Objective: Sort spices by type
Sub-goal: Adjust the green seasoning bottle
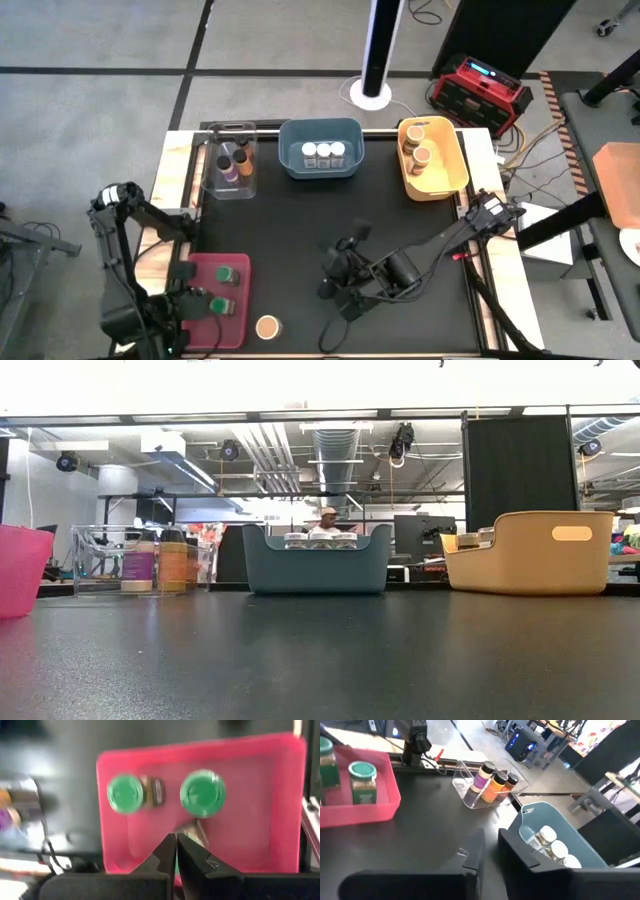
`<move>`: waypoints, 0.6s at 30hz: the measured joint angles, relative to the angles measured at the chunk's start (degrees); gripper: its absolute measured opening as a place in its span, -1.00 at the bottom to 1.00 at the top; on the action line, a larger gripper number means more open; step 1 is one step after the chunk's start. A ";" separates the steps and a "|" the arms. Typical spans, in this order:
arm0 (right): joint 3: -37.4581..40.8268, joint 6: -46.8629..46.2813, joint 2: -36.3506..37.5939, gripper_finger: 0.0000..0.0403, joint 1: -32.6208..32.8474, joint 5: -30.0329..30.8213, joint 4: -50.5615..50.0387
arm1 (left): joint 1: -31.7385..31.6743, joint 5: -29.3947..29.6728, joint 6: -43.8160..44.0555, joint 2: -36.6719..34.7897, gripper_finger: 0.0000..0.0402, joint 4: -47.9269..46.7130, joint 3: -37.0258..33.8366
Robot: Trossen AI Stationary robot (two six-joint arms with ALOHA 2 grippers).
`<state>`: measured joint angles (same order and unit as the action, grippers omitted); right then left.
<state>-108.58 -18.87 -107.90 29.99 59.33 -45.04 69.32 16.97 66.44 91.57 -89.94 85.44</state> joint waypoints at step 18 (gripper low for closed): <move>3.21 -7.22 0.02 -0.94 0.11 0.65 1.00 | -0.75 -5.67 8.41 0.24 -1.00 3.16 -10.59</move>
<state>-105.36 -26.09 -107.87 30.11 59.99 -44.04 68.58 11.30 74.85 91.81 -86.78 74.85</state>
